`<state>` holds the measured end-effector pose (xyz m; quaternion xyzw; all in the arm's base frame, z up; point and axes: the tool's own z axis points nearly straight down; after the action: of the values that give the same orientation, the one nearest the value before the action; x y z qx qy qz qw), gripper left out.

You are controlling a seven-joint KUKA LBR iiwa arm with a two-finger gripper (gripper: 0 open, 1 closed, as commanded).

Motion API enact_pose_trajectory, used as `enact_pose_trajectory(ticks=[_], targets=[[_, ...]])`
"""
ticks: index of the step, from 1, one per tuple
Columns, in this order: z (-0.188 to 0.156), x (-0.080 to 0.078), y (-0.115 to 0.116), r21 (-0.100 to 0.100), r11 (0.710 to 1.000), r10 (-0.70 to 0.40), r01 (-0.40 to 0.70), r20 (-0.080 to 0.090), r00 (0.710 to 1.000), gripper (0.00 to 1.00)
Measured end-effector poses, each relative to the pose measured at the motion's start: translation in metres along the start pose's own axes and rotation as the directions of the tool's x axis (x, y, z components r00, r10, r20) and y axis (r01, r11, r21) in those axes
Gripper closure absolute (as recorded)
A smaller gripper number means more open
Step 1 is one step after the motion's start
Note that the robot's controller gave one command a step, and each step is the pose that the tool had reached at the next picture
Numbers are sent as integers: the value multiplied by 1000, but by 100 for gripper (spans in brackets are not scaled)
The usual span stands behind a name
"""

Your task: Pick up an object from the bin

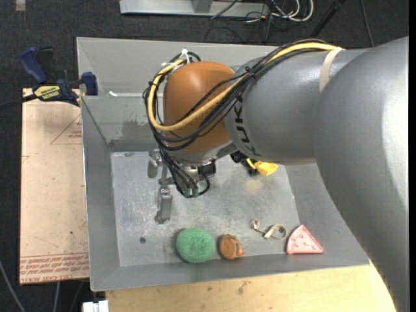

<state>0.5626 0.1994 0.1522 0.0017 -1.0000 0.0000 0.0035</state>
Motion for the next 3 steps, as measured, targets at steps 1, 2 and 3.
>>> enact_pose_trajectory(ticks=[1, 2, 3], targets=[[-5, -2, -1, -1, 1000, 3, -3, 7, 1000, 0], [45, 47, -40, -1, 980, -199, 199, 15, 980, 0], [44, 67, -76, 1, 942, -335, 335, 5, 942, 0]])
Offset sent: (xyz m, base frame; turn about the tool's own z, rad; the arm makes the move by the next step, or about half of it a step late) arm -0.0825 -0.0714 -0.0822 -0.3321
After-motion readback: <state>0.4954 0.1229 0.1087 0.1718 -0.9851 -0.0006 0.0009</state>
